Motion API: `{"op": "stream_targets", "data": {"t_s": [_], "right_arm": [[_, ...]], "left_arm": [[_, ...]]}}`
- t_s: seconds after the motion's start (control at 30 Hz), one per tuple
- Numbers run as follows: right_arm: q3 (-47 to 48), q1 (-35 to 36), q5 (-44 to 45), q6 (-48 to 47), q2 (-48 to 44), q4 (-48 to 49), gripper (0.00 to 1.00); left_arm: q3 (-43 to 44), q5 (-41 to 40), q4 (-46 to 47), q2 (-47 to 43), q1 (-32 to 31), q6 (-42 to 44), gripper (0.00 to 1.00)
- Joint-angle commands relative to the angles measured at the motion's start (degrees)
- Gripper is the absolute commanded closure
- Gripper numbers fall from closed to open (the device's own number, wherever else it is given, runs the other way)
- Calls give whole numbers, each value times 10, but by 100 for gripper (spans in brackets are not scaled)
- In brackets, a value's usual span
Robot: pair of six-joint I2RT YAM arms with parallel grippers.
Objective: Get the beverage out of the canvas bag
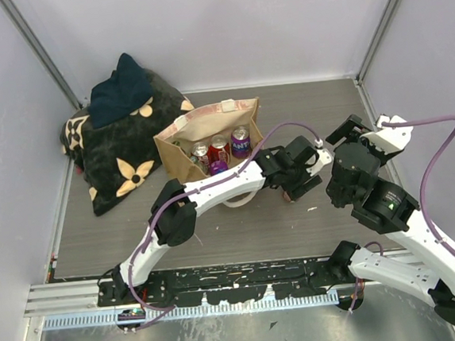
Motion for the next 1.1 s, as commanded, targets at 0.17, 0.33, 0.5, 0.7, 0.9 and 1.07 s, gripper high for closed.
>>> {"op": "stream_targets", "data": {"t_s": [0.17, 0.33, 0.5, 0.7, 0.9, 1.07], "right_arm": [[3, 2, -24, 29, -4, -2, 24], [2, 2, -40, 40, 3, -17, 24], [5, 2, -47, 29, 15, -18, 24], [19, 2, -35, -35, 7, 42, 24], [20, 2, -49, -211, -4, 229, 24], [60, 2, -121, -209, 34, 199, 30]], "left_arm": [[-15, -32, 30, 13, 2, 14, 78], [-29, -35, 36, 18, 2, 11, 0], [-13, -39, 32, -5, 3, 14, 2], [31, -38, 16, -72, 14, 33, 2], [17, -43, 20, -189, 26, 52, 2], [-80, -109, 50, -301, 28, 57, 2]]}}
